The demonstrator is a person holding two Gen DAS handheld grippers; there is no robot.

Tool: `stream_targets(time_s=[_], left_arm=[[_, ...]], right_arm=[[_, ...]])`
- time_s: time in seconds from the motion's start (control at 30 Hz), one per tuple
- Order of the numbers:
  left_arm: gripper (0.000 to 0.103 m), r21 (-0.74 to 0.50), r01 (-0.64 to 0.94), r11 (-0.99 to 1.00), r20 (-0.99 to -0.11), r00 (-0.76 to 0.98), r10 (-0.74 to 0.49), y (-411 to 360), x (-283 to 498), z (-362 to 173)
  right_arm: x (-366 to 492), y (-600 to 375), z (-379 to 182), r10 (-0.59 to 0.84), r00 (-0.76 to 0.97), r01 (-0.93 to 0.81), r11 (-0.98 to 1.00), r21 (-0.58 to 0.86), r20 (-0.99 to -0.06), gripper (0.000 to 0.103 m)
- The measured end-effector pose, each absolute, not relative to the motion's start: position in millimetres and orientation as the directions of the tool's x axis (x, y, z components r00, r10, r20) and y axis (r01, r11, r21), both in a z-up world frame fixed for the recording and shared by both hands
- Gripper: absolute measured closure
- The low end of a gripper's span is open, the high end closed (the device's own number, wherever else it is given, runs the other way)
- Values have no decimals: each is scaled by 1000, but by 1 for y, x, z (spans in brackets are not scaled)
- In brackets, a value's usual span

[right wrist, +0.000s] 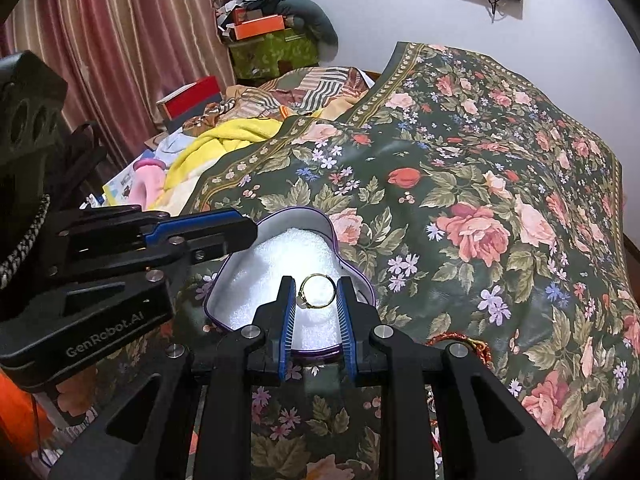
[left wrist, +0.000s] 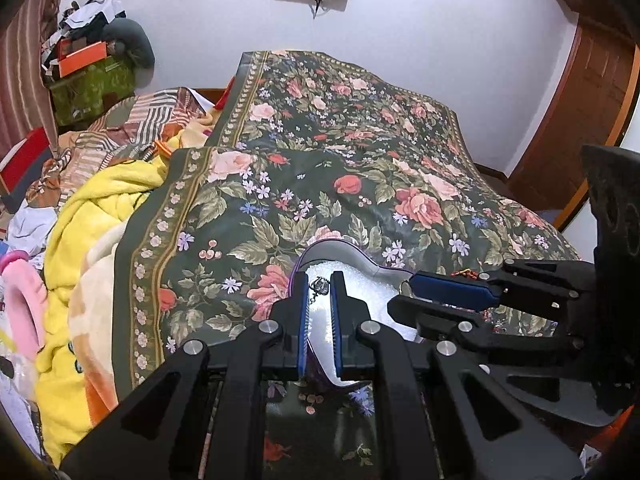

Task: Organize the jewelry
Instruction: 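Drop the gold ring into the heart tin while the left tool drops its piece, then lift both tools out of the tin and move back over the jewelry pile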

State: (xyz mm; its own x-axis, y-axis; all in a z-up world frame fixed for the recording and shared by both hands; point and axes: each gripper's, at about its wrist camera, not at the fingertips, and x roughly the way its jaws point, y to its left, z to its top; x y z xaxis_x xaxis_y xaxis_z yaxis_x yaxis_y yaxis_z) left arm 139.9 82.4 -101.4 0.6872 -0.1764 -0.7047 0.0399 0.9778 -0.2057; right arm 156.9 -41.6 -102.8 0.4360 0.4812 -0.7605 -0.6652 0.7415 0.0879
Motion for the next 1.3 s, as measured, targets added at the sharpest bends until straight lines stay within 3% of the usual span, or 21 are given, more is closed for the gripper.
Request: stream_targets(time_s=[0.57,0.8,1.13,1.3], left_arm=[[94,-221,27,975,-709,682,-180,86,143,-104],[92,-185,5,983,-694,707,-134,89,137,-96],[84,-121,-11,993,-675,734,-74,85,128,-87],[73,-121,-14,993,-666,743,-71,83,122,-80]], right_arm=[[160,-39,-106,471,436,-667,741,76,-767,83],[158,-39,-105,470,442,-667,742,71,-764,72],[154,-42,-98,465,466,-659,750,55,-753,66],[150,-53,-89,467,485,-643,763,60,-739,66]])
